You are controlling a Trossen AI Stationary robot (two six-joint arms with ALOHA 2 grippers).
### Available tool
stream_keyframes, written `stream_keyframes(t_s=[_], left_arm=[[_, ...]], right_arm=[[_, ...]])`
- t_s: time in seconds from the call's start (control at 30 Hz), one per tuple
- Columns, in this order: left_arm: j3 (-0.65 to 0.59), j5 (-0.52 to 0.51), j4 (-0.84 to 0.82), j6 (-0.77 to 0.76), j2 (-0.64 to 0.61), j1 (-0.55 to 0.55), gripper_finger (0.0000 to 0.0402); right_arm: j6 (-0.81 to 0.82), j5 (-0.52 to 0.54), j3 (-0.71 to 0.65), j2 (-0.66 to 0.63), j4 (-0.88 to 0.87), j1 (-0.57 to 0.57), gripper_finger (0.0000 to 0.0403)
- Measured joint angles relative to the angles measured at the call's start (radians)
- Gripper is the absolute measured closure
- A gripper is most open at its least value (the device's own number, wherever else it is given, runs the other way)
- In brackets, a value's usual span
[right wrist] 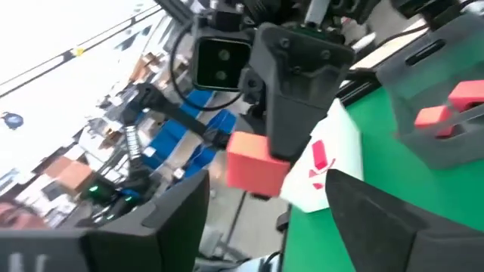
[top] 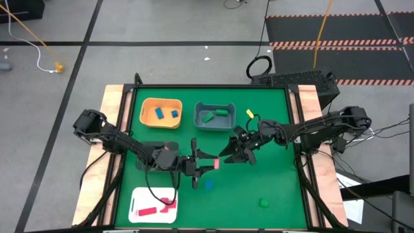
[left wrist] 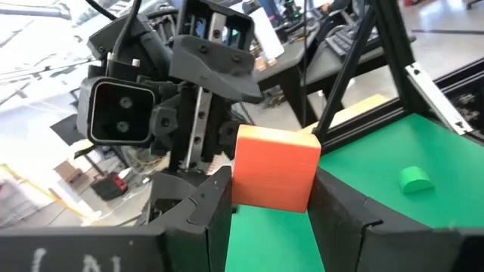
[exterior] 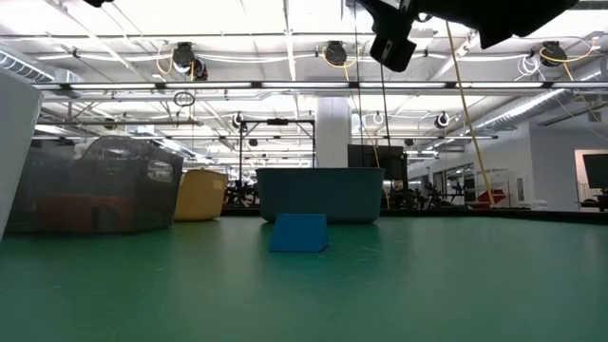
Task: Sort & place blocks by color
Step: Put the orange square block into the black bin
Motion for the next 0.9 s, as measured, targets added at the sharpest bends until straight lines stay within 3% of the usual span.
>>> stream_keyframes(t_s=[0.2,0.33,0.5,0.67,0.8,0.9], left_arm=[[0.001,-0.158,-0.058,-0.013,-0.046,-0.049,0.0260],[0.001,-0.239,-0.269,-0.172,-0.122,-0.081,0.0260],[0.001,-0.294,-0.636,-0.539,-0.245,-0.120,0.0259],[0.001,-0.292,-1.038,-0.985,-0.348,-0.153,0.0260],[0.000,-0.226,-1.371,-1.366,-0.367,-0.172,0.0260],[-0.012,-0.196,-1.527,-1.597,-0.354,-0.184,0.0258]], right_arm=[[-0.064,-0.024,0.000,-0.094,-0.218,-0.056,0.0130],[-0.136,0.034,0.000,-0.147,-0.386,-0.068,0.0137],[-0.186,0.132,0.000,-0.159,-0.524,-0.048,0.0142],[-0.189,0.188,0.000,-0.131,-0.544,-0.019,0.0142],[-0.195,0.190,0.000,-0.081,-0.514,0.013,0.0142],[-0.251,0.233,-0.001,-0.021,-0.472,0.050,0.0142]])
